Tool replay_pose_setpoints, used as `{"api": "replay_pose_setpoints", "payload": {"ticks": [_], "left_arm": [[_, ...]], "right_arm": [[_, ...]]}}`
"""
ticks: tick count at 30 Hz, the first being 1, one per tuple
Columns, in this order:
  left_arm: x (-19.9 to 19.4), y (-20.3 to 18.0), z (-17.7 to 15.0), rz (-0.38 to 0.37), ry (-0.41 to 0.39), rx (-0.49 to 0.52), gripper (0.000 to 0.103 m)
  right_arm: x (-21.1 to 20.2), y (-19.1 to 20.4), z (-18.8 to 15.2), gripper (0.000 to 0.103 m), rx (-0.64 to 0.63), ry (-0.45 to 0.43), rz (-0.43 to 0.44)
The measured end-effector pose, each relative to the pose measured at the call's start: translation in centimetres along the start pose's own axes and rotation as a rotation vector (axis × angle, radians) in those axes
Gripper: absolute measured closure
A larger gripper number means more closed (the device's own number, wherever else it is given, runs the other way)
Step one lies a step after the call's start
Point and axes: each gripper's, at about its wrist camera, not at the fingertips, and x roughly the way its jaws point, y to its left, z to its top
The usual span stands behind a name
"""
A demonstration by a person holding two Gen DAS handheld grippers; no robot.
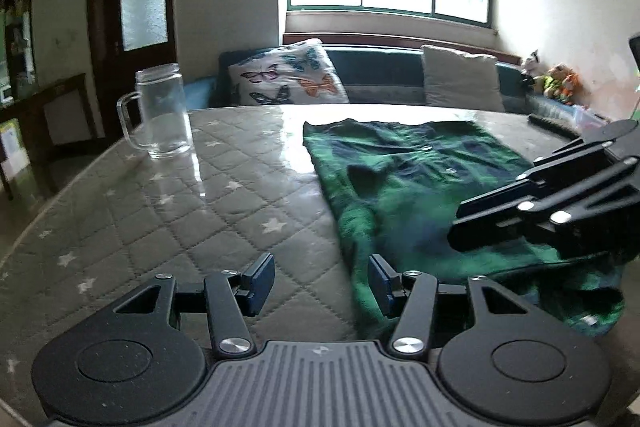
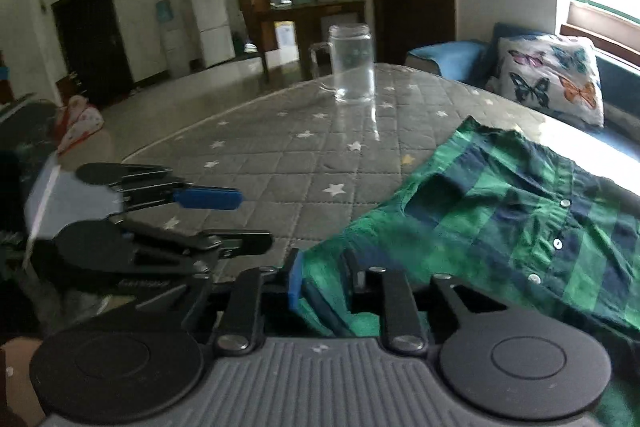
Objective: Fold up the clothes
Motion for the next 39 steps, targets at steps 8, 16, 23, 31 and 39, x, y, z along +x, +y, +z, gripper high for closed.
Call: {"api": "replay_pose_setpoints", "payload": {"ticks": [8,16,23,31,39], "left_arm": [[1.4,-3.0,0.4,-0.111,0.03,0.049,0.061],[3.7,-3.7,-0.2,-0.099,0.119,0.059,0.067],[3.4,-4.3,0.2,-0.094,0.097,0.089,0.094],[0.2,-5.7,4.5,-0.085,-0.059,0.154,0.097],[-2.0,-6.6,9.9,-0.122,-0.21,0.138,0.097]], "right_arm": [[-6.0,-4.6,-2.8,0.05,0.046,-0.001,-0.158],[-10.6,-8.9,-8.3,0.034,0.191,0.014,-0.353],[-11.9,-11.4,-12.6,0.031,0.294,0.033,-0.466],[-12.1,-12.7,-14.7,0.031,0.335,0.046,-0.493],[-11.8,-13.3,-15.4,0.031,0.376,0.018,-0.519]]}}
